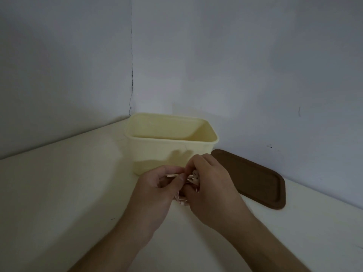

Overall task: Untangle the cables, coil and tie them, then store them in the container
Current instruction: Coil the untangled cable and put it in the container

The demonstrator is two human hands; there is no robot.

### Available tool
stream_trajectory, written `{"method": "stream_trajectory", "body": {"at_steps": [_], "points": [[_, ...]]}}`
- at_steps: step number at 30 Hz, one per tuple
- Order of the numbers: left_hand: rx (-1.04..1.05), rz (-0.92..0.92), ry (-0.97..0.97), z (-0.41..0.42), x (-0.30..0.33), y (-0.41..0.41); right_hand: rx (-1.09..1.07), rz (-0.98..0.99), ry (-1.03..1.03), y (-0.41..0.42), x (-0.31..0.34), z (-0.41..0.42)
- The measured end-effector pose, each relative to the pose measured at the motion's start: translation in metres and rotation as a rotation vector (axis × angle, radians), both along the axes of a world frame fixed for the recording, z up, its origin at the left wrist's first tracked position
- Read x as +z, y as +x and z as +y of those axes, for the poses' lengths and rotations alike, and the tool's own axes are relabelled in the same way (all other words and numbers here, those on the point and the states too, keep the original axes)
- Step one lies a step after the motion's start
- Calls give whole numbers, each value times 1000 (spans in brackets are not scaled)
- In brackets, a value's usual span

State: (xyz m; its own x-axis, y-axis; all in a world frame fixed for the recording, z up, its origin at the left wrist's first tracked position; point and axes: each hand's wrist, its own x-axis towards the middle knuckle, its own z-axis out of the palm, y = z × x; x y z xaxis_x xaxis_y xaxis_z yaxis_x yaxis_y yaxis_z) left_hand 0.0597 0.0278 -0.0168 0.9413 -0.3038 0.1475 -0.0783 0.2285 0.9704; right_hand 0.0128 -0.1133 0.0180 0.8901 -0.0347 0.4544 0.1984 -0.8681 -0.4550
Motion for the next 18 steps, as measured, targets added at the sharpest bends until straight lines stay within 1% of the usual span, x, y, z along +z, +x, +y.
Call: {"method": "stream_trajectory", "body": {"at_steps": [6,9,13,15,18], "points": [[188,-160,118,-5,-4,0,1,86,51,-3,4,0],[288,-246,195,-4,-4,0,4,89,11,-8,10,1],[371,-346,324,-1,-3,-1,-58,185,-83,-16,26,2],[398,-386,377,-1,-3,-1,-102,200,-148,-19,35,1],[405,-449,455,0,-3,-2,-93,223,-165,-24,44,-2]]}}
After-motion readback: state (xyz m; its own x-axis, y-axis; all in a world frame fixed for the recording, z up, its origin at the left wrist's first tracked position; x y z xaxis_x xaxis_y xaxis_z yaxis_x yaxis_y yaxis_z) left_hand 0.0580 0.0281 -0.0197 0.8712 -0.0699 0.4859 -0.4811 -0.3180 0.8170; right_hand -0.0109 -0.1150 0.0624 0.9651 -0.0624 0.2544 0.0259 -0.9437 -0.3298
